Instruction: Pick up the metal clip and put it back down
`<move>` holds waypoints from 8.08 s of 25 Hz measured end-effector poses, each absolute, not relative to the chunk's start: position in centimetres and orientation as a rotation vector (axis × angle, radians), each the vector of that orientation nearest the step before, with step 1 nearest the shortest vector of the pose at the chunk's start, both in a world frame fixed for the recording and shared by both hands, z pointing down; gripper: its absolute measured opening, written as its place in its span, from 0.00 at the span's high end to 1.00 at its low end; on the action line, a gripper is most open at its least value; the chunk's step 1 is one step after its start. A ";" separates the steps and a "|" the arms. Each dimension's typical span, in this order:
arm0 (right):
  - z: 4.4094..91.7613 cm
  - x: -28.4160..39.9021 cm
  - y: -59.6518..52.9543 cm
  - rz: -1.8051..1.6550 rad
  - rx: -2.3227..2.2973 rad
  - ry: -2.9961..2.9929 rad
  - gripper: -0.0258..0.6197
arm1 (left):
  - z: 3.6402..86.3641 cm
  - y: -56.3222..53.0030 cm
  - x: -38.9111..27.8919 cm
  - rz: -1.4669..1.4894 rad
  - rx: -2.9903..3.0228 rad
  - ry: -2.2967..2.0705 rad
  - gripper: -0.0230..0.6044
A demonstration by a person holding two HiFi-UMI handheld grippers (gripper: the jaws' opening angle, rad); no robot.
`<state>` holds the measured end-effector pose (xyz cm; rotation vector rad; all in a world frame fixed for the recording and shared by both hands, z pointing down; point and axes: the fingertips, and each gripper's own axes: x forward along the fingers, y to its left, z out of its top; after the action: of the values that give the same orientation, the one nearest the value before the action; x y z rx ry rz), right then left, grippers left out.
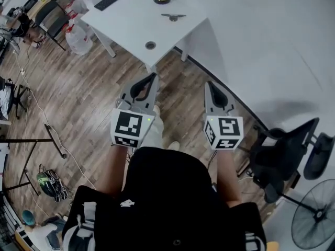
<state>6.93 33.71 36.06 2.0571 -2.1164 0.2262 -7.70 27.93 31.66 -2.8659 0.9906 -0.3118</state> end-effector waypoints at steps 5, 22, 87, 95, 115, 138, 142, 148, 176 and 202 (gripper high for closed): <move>36.7 7.7 29.9 0.249 2.046 -2.110 0.91 | 32.1 24.2 -6.6 -0.328 -2.869 0.970 0.92; 36.6 8.9 9.8 0.275 2.032 -2.074 0.91 | 32.5 4.1 -4.6 -0.344 -2.899 0.938 0.92; 67.1 16.4 -25.4 0.293 0.932 -1.767 0.66 | 46.9 -20.7 -0.2 -0.769 -2.966 1.454 0.92; 69.8 16.8 -26.7 0.202 0.875 -1.696 0.66 | 47.8 -21.3 -1.7 -0.801 -2.944 1.521 0.92; 67.2 17.1 -26.2 0.134 0.908 -1.644 0.89 | 47.0 -21.5 -2.2 -0.767 -2.957 1.467 0.92; 55.1 15.9 -20.1 0.421 1.311 -1.856 0.90 | 41.9 -20.4 -1.0 -0.588 -2.949 1.310 0.93; 51.1 15.9 -19.3 0.397 1.426 -1.920 0.90 | 40.5 -20.1 -0.8 -0.552 -2.933 1.289 0.92; 44.9 16.1 -17.9 0.290 1.590 -1.989 0.90 | 38.3 -19.6 -0.4 -0.497 -2.909 1.245 0.92; 31.8 16.8 -14.7 0.043 1.858 -2.115 0.90 | 29.9 -17.7 1.8 -0.273 -2.840 1.130 0.92; 49.0 13.6 -16.5 0.357 1.316 -2.046 0.90 | 38.4 -19.9 1.4 -0.508 -2.907 1.308 0.92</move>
<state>13.57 -16.48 49.02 1.3158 -2.0461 0.3573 1.35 -19.88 38.36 -2.9073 1.3080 -0.5081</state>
